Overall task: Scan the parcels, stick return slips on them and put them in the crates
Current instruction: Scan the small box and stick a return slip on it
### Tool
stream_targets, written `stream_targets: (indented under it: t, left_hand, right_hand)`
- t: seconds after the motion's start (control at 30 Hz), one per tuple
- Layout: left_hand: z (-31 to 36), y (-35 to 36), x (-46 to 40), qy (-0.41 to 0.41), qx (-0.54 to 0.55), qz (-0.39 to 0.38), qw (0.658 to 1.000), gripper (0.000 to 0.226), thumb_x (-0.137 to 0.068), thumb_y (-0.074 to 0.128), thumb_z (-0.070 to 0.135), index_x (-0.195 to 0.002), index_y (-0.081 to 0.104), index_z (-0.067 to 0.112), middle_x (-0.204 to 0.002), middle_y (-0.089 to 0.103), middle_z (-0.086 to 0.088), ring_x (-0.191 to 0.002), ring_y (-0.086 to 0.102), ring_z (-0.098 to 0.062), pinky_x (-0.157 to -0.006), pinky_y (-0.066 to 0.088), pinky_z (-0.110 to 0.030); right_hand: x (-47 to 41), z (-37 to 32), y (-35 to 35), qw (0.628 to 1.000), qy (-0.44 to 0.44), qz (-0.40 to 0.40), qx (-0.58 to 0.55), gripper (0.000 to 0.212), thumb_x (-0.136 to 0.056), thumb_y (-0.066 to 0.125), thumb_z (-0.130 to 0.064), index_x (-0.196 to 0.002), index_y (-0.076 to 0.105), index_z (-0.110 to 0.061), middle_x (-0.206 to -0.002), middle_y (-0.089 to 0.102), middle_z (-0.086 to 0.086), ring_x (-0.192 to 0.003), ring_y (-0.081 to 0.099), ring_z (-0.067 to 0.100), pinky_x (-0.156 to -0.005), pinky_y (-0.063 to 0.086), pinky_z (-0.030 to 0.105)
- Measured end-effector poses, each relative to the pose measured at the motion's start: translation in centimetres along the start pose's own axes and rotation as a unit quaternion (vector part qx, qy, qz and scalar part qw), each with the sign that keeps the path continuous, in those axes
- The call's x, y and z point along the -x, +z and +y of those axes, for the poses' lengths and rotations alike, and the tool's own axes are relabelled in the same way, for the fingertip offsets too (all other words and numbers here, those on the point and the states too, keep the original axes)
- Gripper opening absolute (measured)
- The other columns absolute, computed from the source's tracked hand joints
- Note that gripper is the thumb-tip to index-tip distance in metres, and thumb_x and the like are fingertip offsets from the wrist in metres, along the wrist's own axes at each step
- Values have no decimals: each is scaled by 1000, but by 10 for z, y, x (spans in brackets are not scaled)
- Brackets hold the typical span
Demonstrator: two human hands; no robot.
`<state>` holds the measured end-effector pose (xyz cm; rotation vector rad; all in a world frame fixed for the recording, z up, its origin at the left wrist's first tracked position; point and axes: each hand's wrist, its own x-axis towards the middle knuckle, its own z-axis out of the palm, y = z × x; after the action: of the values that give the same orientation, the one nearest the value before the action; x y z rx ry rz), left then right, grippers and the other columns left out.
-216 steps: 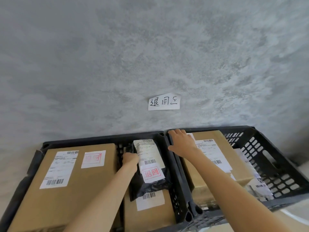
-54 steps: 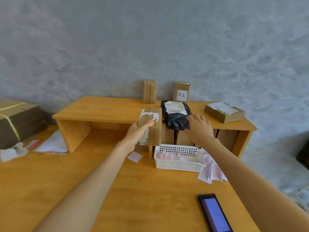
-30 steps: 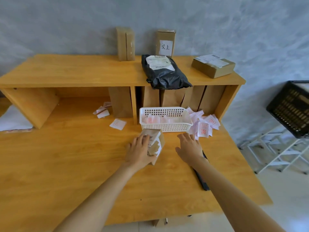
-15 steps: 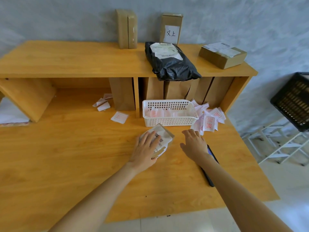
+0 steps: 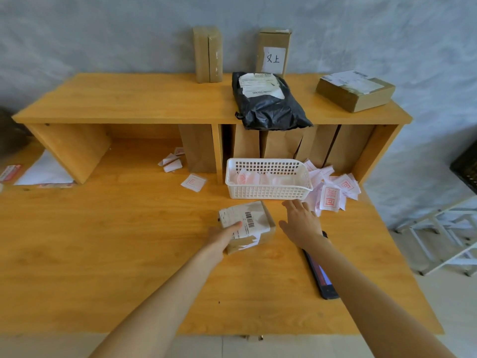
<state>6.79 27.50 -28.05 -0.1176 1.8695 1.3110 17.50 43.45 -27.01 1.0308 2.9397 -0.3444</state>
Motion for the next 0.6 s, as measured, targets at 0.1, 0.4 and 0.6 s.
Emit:
stream_targets:
  t: [0.1,0.4,0.6]
  left_hand:
    - [-3,1,-5,5,35,7,999,25,-89,69,27,-105,55,14,-82,58,5,-68,52,-8,-54,38,-24]
    - [5,-10,-10,56,15,-1,998,44,-81,76,30,-120,56,26,-109,59,3,-109,48,-19,-104,38,-49]
    - [19,-4,-13,73,-19,-11,997,56,-78,78,32,-130,56,24,-115,66,1,-110,57,-20,-99,43,-46]
  right_hand:
    - [1,4,2,1000,-8,-4,-5,50,-94,54,-25,-141,37,-17,-144,39,1,-133,34,22,-100,38,35]
    - [2,25,-4,1000,-11,-18,-18,52,-95,54,-25,-143,36,-18,-145,38,2,-132,35,23,-100,39,38]
    - [12,46,-7,992,108,-61,-26,65,-92,54,-46,-144,31,-14,-146,36,7,-135,32,28,-99,41,41]
